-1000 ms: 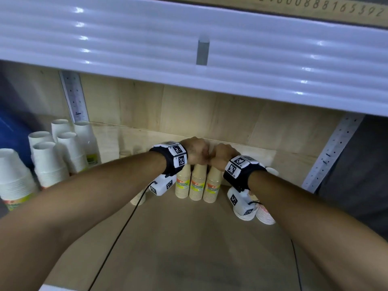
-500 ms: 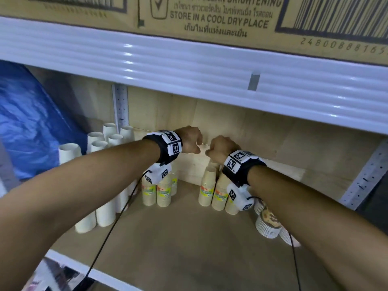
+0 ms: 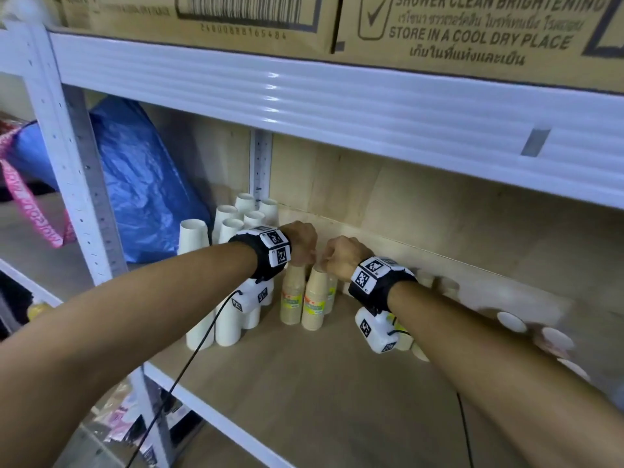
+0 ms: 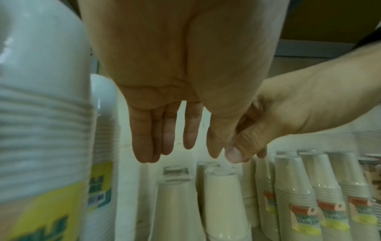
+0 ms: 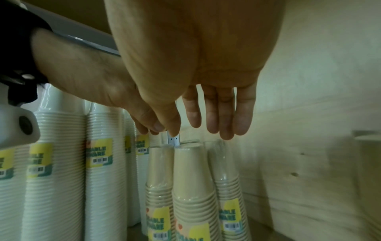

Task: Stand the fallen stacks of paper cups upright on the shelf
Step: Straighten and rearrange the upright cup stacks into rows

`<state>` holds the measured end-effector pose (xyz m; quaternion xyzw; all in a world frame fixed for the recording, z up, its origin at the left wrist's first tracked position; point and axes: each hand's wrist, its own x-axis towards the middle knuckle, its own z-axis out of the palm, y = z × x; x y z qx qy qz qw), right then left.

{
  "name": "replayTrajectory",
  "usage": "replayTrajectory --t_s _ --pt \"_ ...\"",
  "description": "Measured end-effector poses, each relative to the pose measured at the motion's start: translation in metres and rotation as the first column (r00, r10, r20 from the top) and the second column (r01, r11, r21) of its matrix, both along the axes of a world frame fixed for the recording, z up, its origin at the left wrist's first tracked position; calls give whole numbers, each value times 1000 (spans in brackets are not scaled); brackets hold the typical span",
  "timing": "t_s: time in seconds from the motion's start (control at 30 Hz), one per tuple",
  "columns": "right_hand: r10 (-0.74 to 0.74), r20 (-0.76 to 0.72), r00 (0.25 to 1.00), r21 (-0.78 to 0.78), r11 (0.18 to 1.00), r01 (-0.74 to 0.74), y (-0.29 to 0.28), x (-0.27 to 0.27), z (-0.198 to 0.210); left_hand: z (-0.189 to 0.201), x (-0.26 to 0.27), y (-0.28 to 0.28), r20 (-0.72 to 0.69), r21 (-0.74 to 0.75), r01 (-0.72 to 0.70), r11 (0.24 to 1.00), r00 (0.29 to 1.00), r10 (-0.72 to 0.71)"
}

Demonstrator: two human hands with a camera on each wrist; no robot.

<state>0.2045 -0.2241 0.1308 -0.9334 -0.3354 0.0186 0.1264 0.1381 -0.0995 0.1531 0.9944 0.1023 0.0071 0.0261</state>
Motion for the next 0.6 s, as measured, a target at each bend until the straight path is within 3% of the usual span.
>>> replayTrajectory --t_s 0.3,0.6 --pt "43 -57 997 8 999 -42 16 -12 -13 -27 -3 -7 -80 24 5 1000 997 -3" --pt "28 -66 997 27 999 -26 15 -18 -18 -33 -7 -6 -16 -20 13 1000 1000 -13"
